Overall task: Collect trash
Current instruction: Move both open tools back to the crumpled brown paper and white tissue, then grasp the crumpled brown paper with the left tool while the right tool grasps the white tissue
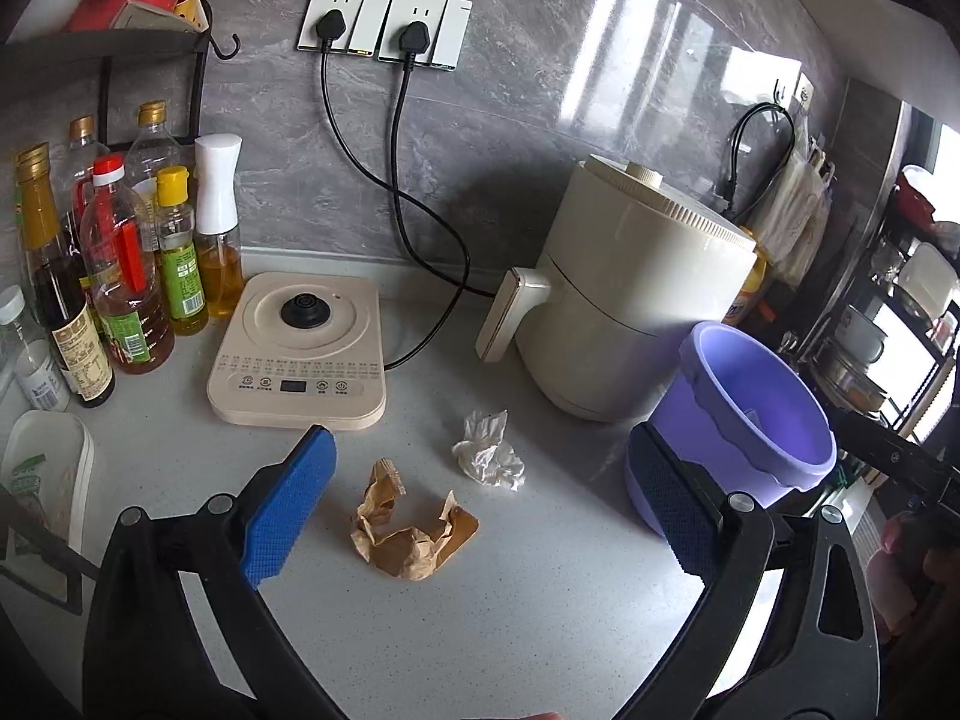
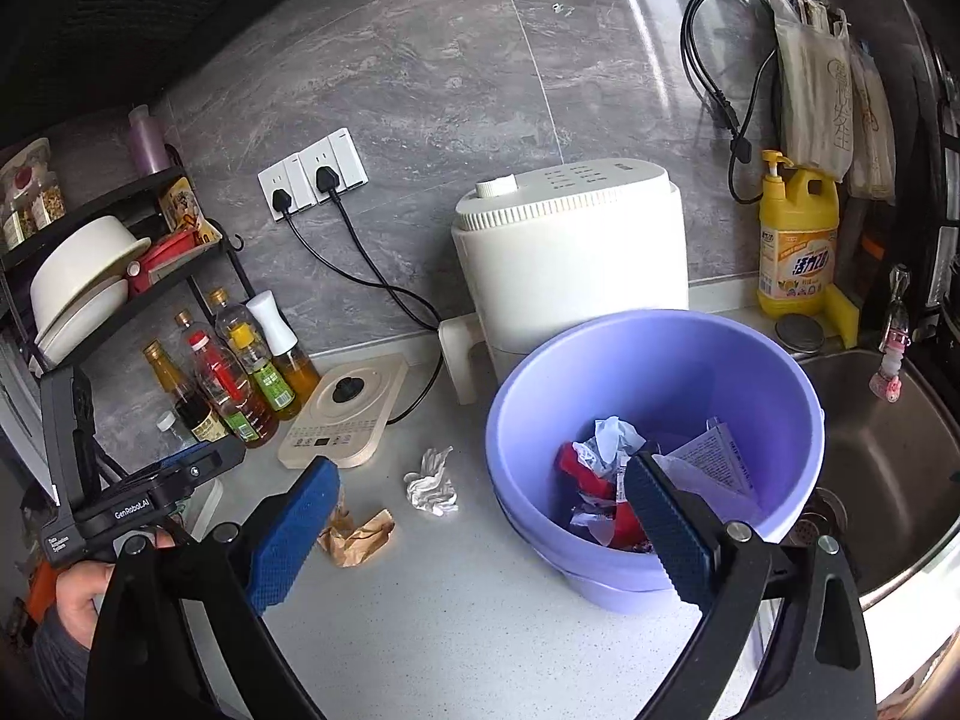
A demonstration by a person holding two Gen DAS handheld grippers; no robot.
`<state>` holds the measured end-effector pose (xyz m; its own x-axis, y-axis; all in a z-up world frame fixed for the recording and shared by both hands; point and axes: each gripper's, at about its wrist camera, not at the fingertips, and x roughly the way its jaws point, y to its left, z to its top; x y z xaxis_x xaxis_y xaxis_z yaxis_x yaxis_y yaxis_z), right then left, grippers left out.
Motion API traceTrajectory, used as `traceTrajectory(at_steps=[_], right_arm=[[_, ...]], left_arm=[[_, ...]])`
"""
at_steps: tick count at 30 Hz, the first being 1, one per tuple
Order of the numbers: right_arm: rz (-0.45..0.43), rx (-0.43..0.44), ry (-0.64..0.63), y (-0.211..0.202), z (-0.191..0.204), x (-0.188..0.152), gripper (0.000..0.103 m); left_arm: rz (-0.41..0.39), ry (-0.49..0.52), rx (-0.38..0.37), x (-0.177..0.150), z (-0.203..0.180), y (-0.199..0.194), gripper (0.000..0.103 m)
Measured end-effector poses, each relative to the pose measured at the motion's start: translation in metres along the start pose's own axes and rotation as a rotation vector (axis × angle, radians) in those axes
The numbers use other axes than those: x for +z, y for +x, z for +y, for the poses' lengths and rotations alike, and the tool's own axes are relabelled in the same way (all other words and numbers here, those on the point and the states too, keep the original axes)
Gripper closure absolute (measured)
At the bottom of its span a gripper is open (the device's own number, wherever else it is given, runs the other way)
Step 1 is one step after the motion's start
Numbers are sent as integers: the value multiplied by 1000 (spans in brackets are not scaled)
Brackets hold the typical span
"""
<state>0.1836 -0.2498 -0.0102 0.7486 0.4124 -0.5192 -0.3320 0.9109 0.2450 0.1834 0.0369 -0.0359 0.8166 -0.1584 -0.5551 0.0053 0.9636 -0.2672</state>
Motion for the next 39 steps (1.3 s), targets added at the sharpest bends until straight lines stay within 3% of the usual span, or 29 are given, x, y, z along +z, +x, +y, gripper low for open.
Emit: traceTrajectory(at_steps=[6, 15, 26, 37, 39], right_arm=[[48, 68, -72, 23, 30, -1, 13], [150, 131, -186, 68, 62, -13, 19], [289, 113, -314, 132, 74, -36, 31], [370, 116, -375, 195, 66, -48, 42], [380, 118, -381, 205, 65, -48, 42]], left_arm=[[-14, -26, 54, -9, 24, -8, 6], [16, -85, 68, -31, 48, 4, 7], [140, -113, 91, -59, 61, 59, 24], [271, -95, 60, -77, 52, 119, 26], [301, -85, 62, -82, 50, 130, 36]])
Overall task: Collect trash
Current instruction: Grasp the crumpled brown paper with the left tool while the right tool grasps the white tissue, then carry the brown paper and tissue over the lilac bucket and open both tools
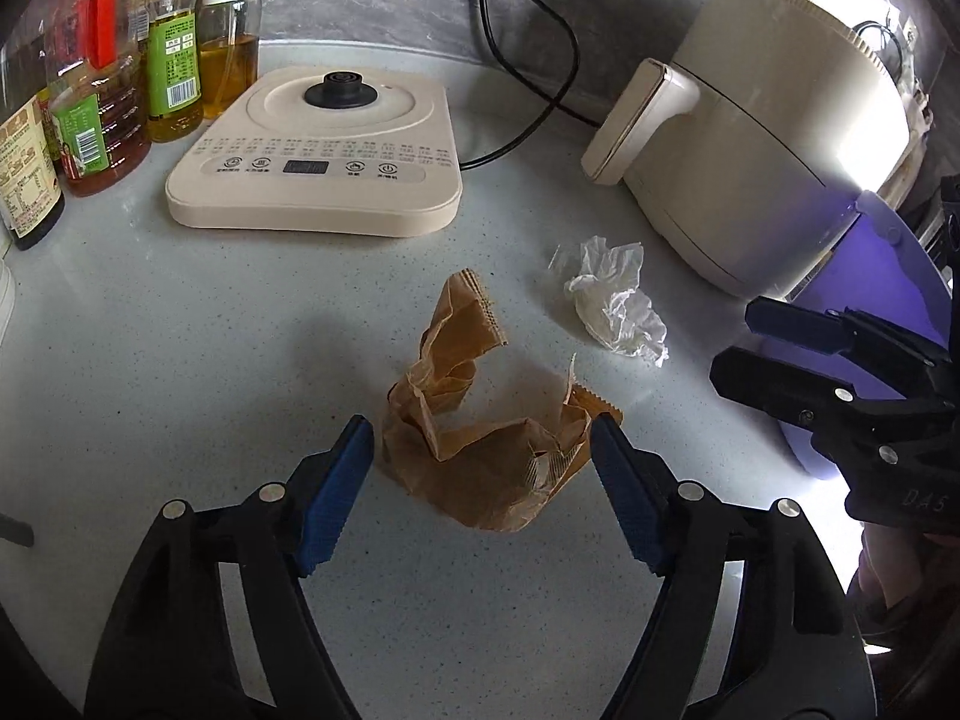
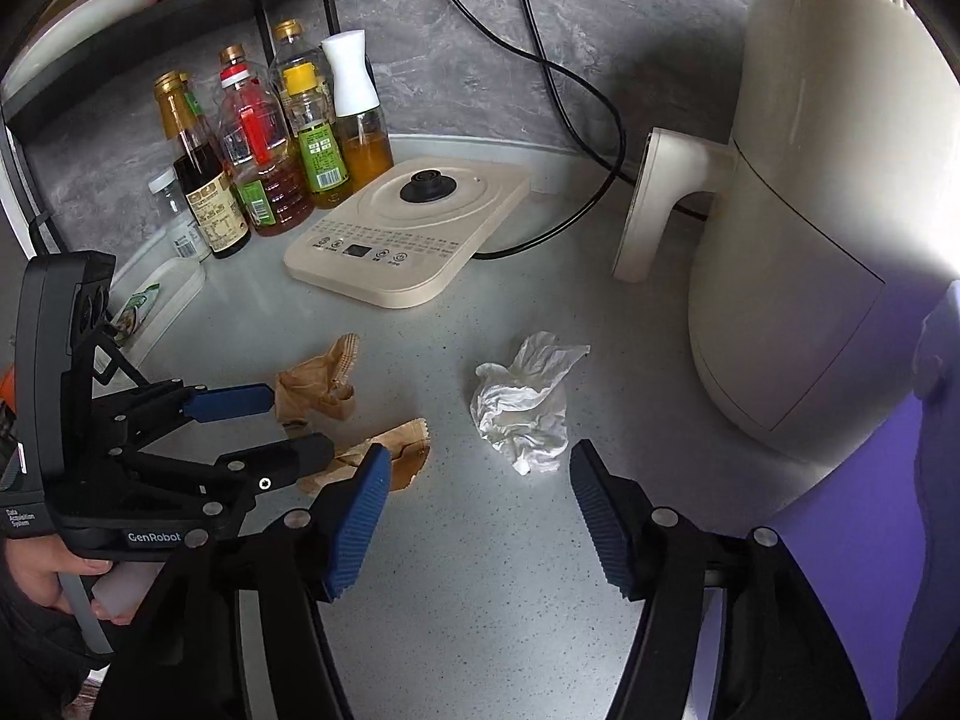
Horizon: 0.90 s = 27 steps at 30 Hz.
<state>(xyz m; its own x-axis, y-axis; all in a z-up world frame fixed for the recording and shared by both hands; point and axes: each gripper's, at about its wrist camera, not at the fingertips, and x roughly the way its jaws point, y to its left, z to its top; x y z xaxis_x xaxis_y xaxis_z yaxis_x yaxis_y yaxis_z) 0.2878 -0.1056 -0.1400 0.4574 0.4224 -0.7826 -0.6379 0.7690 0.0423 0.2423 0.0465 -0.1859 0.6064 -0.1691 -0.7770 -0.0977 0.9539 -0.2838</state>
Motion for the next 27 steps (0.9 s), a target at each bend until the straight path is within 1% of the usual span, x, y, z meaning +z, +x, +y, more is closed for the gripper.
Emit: traceTrajectory(at_steps=[1, 2, 4, 5, 8, 12, 14, 15, 16, 17, 19, 22, 27], right_arm=[[5, 2, 0, 4, -2, 1, 42], [11, 7, 1, 8, -3, 3, 42], [18, 18, 1, 15, -7, 7, 42], [21, 22, -2, 20, -8, 9, 42], [31, 32, -2, 32, -12, 15, 42], [49, 40, 4, 53, -16, 22, 38], [67, 34, -4, 65, -17, 22, 38], [89, 25, -14, 71, -16, 22, 42], [115, 27, -17, 76, -16, 21, 67], [139, 42, -9, 79, -16, 20, 82], [112, 61, -23, 69, -13, 18, 90], [77, 93, -35, 52, -6, 16, 92], [-8, 145, -45, 13, 6, 19, 93]], left_arm=[[1, 1, 4, 0, -1, 2, 43], [-3, -1, 8, 0, -1, 2, 56], [7, -23, 7, 3, 3, 2, 69], [0, -30, 20, 5, 6, 0, 76], [-26, -47, 66, 9, 13, -11, 79], [-70, -95, 102, 14, 25, -28, 79], [-84, -103, 119, 15, 28, -36, 79], [-88, -104, 126, 15, 30, -40, 79], [-92, -104, 135, 16, 30, -44, 79], [-96, -102, 144, 16, 32, -48, 79], [-109, -105, 155, 18, 33, -57, 79], [-134, -127, 151, 19, 33, -72, 79], [-209, -116, 153, 25, 21, -103, 79]])
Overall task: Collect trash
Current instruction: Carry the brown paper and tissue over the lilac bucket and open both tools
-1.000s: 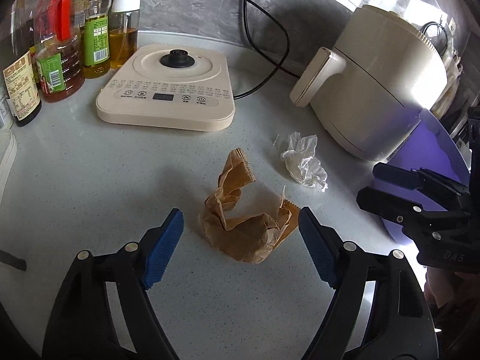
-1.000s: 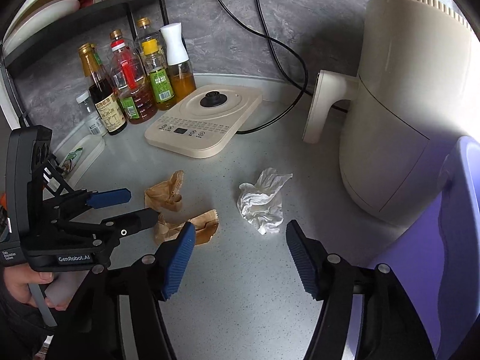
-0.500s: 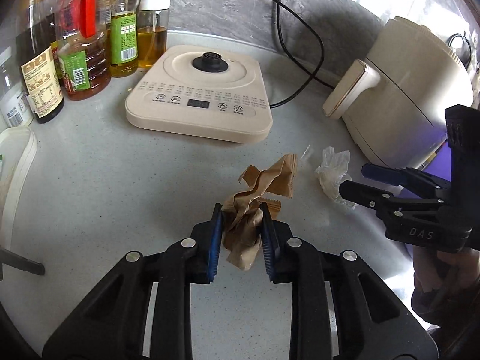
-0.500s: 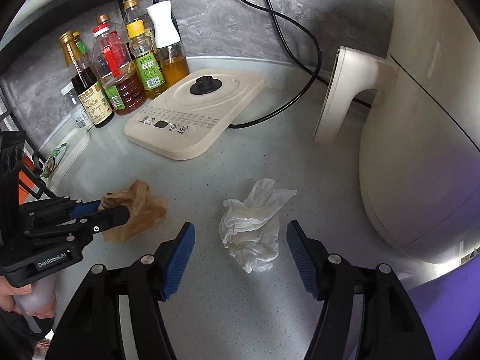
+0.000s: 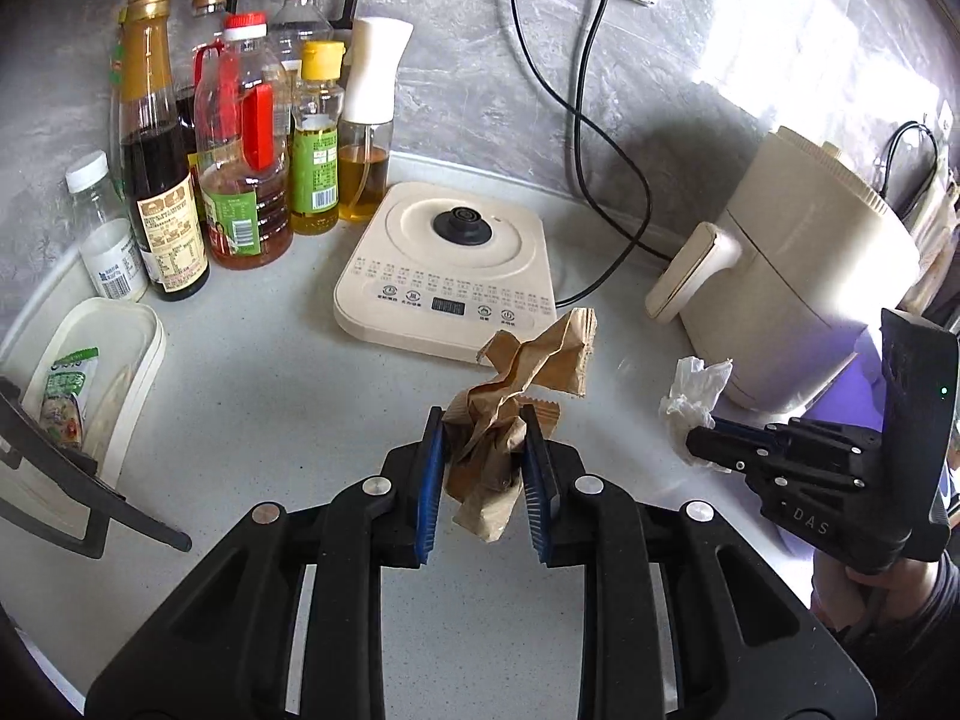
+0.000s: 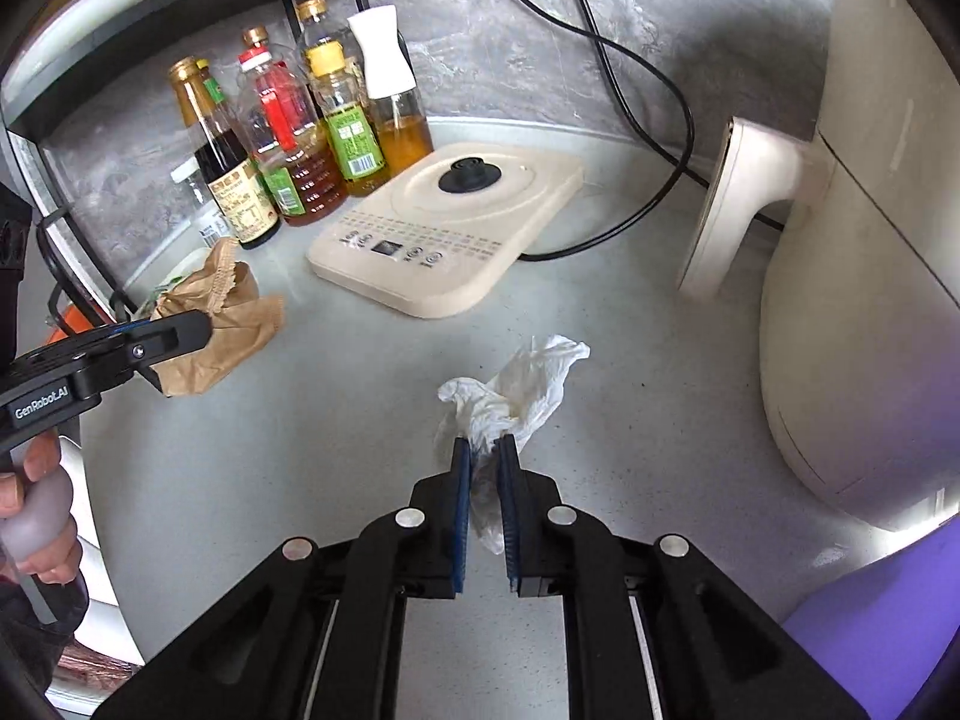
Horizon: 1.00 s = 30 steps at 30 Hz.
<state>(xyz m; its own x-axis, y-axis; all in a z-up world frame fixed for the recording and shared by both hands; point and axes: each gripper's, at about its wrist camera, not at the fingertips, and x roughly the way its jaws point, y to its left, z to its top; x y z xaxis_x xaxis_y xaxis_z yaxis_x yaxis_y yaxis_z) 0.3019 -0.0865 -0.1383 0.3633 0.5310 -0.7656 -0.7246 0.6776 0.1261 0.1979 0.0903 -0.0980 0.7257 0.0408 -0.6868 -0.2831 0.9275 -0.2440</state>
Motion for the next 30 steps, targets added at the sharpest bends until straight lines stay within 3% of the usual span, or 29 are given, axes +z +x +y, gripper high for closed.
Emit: traceTrajectory(at_steps=[8, 17, 24, 30], right_arm=[[-178, 47, -39, -82, 19, 20, 93], [-330, 51, -14, -166, 7, 18, 93], [-430, -25, 63, -217, -25, 2, 93], [-459, -127, 140, -251, -59, -16, 93]], left_arm=[[-115, 38, -25, 23, -24, -48, 79], [-202, 109, -105, 48, -71, -81, 79], [-201, 182, -207, 61, -111, -78, 79], [-199, 247, -289, 63, -144, -76, 79]])
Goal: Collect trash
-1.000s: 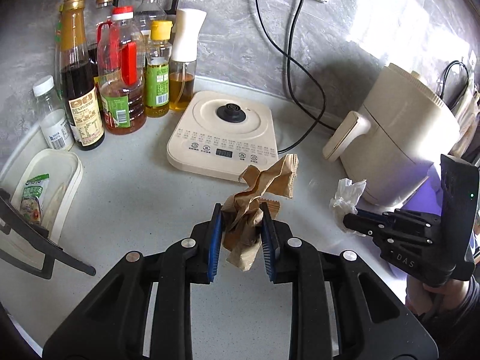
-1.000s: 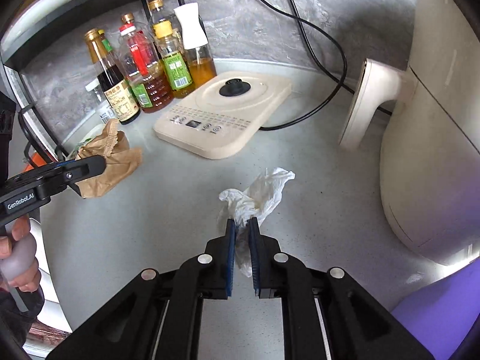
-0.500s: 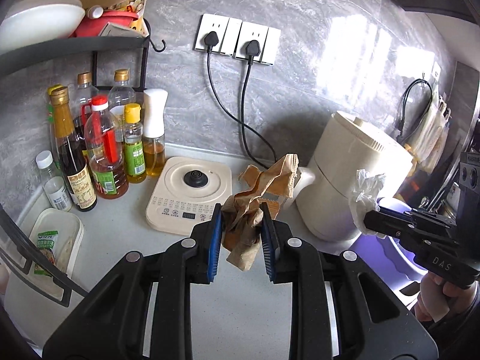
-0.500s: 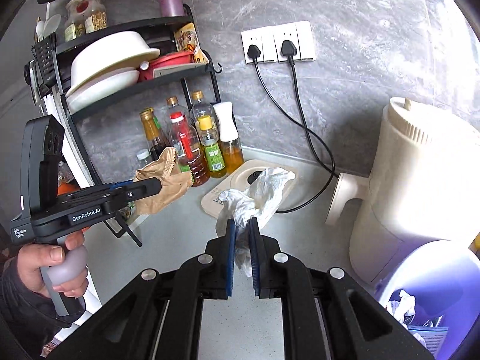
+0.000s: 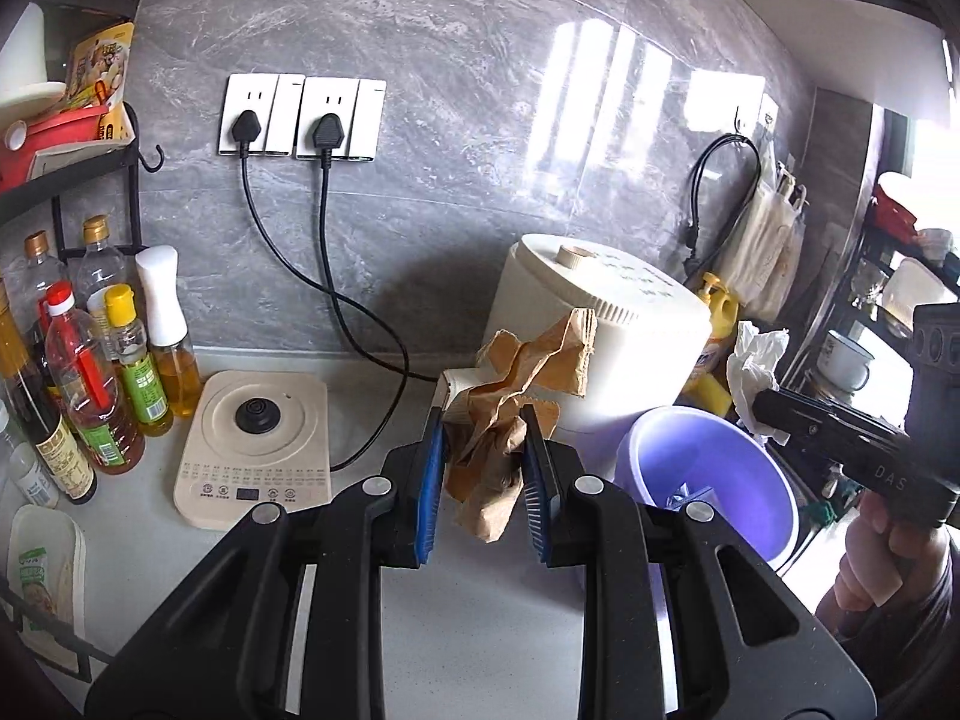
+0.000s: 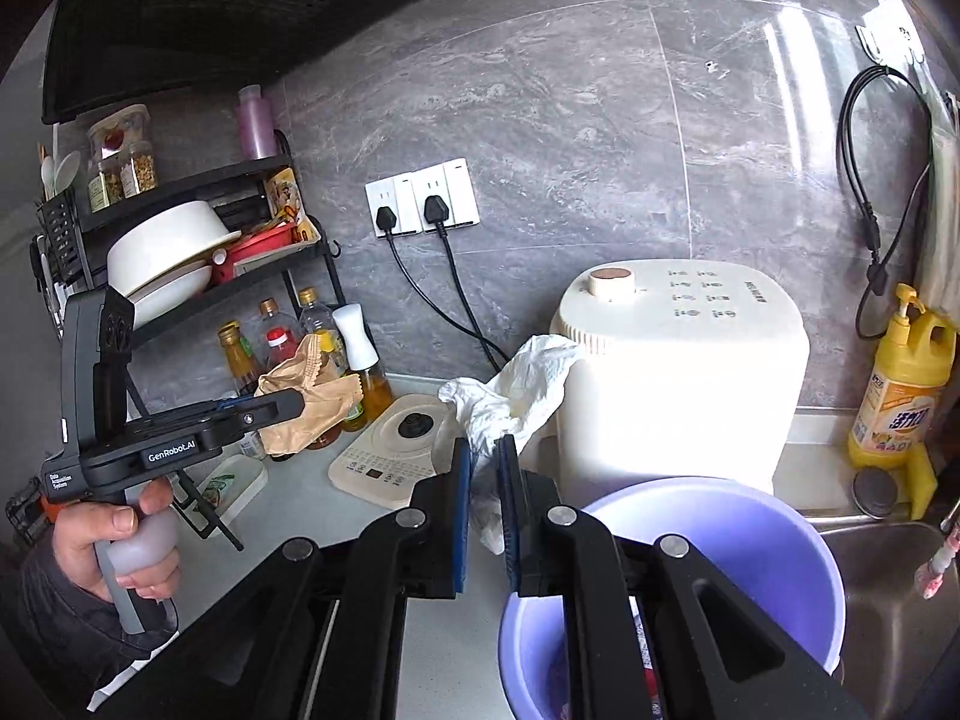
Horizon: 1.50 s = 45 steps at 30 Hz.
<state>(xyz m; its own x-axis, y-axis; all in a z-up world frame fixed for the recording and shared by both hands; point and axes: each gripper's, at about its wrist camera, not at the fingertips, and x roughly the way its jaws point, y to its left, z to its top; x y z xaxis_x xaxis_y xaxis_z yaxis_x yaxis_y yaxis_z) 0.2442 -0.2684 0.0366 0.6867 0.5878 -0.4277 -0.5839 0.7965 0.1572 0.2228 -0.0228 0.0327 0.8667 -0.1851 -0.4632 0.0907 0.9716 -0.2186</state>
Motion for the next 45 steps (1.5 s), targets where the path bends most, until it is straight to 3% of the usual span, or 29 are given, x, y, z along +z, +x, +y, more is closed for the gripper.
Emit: traceTrajectory(at_steps=[6, 12, 14, 16, 17, 30, 31, 33, 34, 35, 41, 45], right_arm=[[1, -50, 48, -23, -39, -9, 93], [23, -86, 43, -29, -53, -18, 92], [29, -86, 26, -32, -53, -22, 85], [3, -115, 17, -40, -55, -25, 53], [-7, -131, 14, -44, -57, -26, 52], [-46, -229, 105, -95, -91, -42, 52], [-47, -236, 114, -99, -92, -43, 52], [-51, -248, 137, -106, -95, -48, 52], [-51, -258, 150, -109, -96, -50, 52], [-50, -268, 160, -110, -96, -53, 52], [-33, -285, 196, -116, -95, -70, 52], [-15, -278, 204, -114, -93, -77, 51]], left_arm=[[14, 28, -70, 4, -20, 8, 79], [30, 47, -135, 5, -39, 18, 79], [35, 59, -156, 5, -47, 22, 79], [45, 76, -178, 5, -57, 24, 79], [49, 88, -187, 4, -63, 25, 79], [114, 191, -311, -5, -130, 45, 78], [115, 190, -315, -4, -133, 47, 74], [108, 180, -333, -2, -136, 48, 49], [97, 175, -330, -1, -137, 48, 22], [77, 169, -320, -1, -137, 46, 10], [88, 144, -313, -7, -131, 46, 10], [97, 136, -270, -11, -123, 40, 8]])
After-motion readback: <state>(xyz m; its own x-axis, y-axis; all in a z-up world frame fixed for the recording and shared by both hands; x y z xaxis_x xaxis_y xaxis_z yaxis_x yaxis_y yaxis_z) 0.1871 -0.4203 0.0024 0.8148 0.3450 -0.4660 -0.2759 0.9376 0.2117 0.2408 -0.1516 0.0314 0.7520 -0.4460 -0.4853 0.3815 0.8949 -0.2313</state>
